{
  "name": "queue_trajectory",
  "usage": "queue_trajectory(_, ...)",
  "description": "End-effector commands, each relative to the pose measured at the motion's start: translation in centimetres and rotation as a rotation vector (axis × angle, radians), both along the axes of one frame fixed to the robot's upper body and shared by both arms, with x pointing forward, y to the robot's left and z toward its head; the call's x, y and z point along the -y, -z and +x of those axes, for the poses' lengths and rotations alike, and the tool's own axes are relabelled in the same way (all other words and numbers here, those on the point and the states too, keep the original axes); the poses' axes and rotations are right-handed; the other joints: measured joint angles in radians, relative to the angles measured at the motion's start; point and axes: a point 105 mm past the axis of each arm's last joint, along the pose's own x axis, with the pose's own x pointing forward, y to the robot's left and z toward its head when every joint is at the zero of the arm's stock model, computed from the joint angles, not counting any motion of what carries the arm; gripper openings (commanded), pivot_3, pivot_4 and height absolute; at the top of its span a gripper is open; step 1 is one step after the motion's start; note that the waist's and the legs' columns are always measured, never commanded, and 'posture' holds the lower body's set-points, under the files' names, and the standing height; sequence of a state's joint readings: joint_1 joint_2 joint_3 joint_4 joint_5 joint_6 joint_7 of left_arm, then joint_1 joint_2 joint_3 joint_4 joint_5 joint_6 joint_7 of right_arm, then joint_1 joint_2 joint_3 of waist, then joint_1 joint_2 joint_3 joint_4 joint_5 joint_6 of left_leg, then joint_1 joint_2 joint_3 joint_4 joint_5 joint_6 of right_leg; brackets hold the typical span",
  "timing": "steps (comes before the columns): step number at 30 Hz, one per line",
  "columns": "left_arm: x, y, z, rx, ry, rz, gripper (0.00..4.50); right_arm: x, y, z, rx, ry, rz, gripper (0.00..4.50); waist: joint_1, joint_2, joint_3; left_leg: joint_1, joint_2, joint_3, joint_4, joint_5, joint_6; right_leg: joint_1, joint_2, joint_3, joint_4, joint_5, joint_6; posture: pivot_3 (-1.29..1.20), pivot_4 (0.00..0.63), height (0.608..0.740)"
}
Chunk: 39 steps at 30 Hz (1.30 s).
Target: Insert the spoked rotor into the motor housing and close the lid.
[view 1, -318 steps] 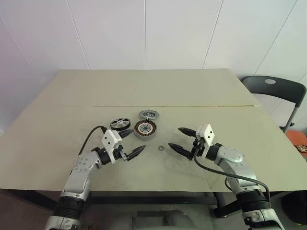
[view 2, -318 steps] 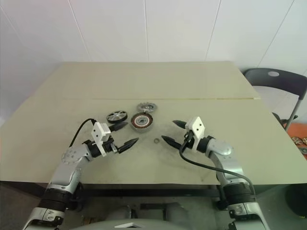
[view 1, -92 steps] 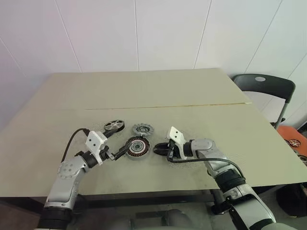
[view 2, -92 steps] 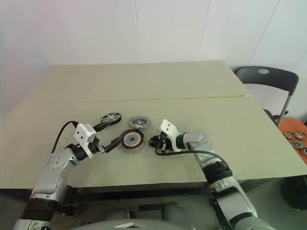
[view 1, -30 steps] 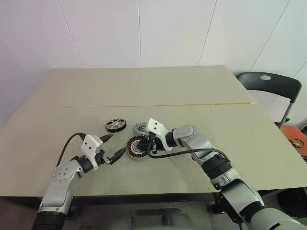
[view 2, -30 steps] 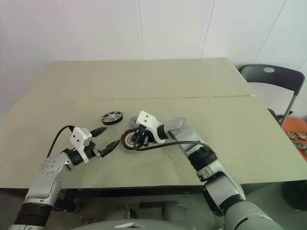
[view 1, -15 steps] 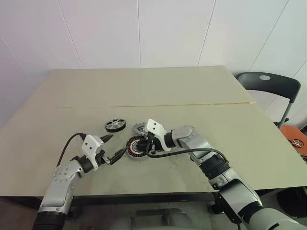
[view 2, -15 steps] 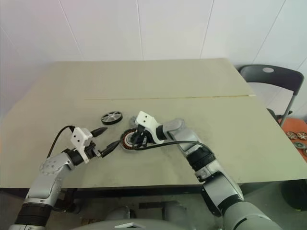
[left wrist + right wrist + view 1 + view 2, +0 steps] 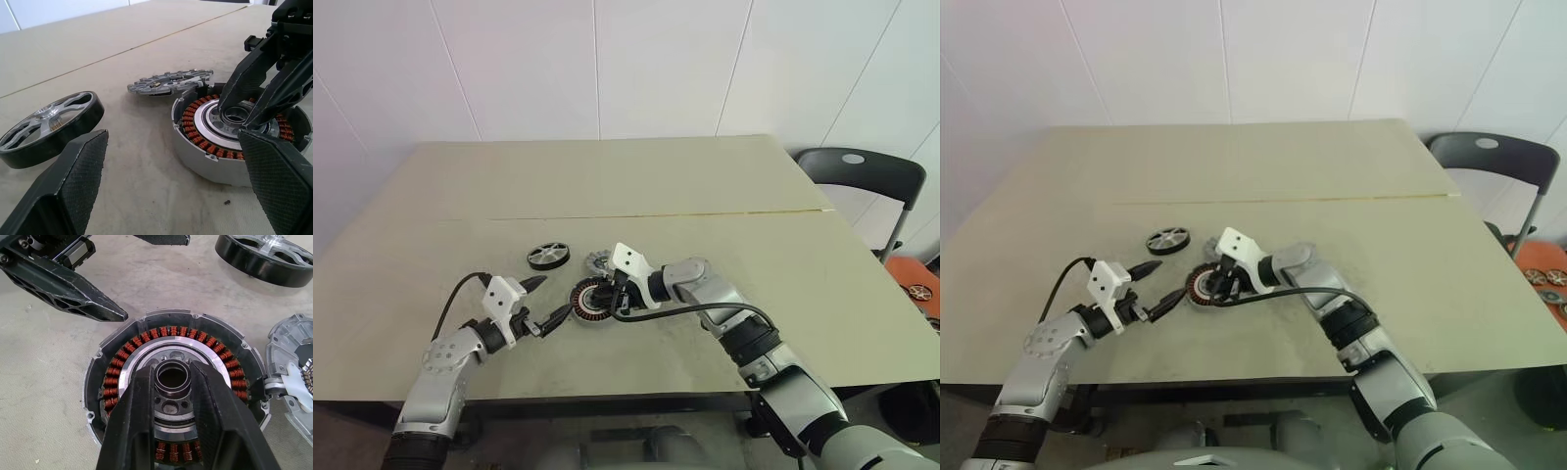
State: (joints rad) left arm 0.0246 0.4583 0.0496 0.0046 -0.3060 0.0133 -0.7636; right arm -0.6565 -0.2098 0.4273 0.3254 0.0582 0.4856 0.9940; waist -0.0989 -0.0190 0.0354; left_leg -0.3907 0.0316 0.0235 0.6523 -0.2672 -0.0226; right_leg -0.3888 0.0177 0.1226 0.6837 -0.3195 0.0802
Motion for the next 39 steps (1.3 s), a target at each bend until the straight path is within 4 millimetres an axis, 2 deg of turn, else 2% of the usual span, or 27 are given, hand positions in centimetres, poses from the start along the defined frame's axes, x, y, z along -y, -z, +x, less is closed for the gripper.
queue_trajectory(1,0.6,-1.2,0.3,0.051,0.022,-0.002,4.50,-0.1,-0.2,0.3,0.026,0.007,-0.003,1.68,0.001,0.000,0.000,0.000,0.000,0.000,0.000,0.000,0.000,0.000,0.000,0.000,0.000,0.000,0.000,0.00,0.000,0.740)
queue_trajectory(4,0.6,-1.2,0.4,0.051,0.021,-0.003,4.50,-0.1,-0.5,0.6,0.023,0.027,0.021,2.62,0.001,0.000,0.000,0.000,0.000,0.000,0.000,0.000,0.000,0.000,0.000,0.000,0.000,0.000,0.000,0.00,0.000,0.740)
queue_trajectory(12,0.7,-1.2,0.4,0.050,0.020,-0.003,4.50,-0.7,-2.1,1.0,-0.048,0.078,0.146,2.62,0.002,0.000,0.000,0.000,0.000,0.000,0.000,0.000,0.000,0.000,0.000,0.000,0.000,0.000,0.000,0.00,0.000,0.740)
queue_trajectory(15,0.7,-1.1,0.4,0.049,0.021,-0.003,4.50,-0.6,-1.4,0.9,-0.027,0.065,0.109,2.02,0.002,0.000,0.000,0.000,0.000,0.000,0.000,0.000,0.000,0.000,0.000,0.000,0.000,0.000,0.000,0.00,0.000,0.740)
queue_trajectory(21,0.7,-1.1,0.4,0.050,0.020,-0.002,4.50,-0.2,0.2,0.5,0.004,0.039,0.033,0.02,0.000,0.000,0.000,0.000,0.000,0.000,0.000,0.000,0.000,0.000,0.000,0.000,0.000,0.000,0.000,0.00,0.000,0.740)
queue_trajectory(28,0.5,-1.2,0.4,0.051,0.015,0.002,4.50,0.7,1.9,0.5,0.055,0.020,-0.084,0.01,0.000,0.000,-0.001,0.001,0.000,0.000,0.001,0.000,0.000,0.001,0.001,0.000,0.001,0.000,0.000,0.00,0.000,0.740)
queue_trajectory(31,0.4,-1.2,0.5,0.051,0.008,0.000,4.50,0.6,1.9,0.3,0.054,0.008,-0.082,0.01,0.000,-0.001,-0.002,0.003,0.000,0.000,0.001,0.000,0.000,0.003,0.001,0.000,0.001,0.000,0.000,0.00,0.000,0.740)
queue_trajectory(32,0.3,-1.3,0.6,0.052,-0.005,-0.011,4.50,0.4,1.4,0.4,0.051,0.015,-0.049,0.01,0.000,-0.001,-0.002,0.003,0.000,0.000,0.001,0.000,0.000,0.004,0.001,0.000,0.001,0.000,0.000,0.00,0.000,0.740)
queue_trajectory(35,-0.3,-2.0,0.9,0.054,-0.068,-0.107,4.50,-0.5,-2.0,1.0,0.027,0.042,0.168,0.01,0.001,-0.001,-0.002,0.004,0.000,0.000,0.002,0.000,0.000,0.004,0.001,0.000,0.001,0.000,0.000,0.00,0.000,0.740)
queue_trajectory(39,-1.2,-1.1,0.7,-0.056,-0.155,-0.216,4.50,0.3,-5.6,1.4,0.043,0.024,0.324,0.01,0.001,-0.001,-0.002,0.000,0.000,0.000,0.002,0.000,0.000,0.001,0.001,0.000,0.001,0.000,0.000,0.00,0.000,0.740)
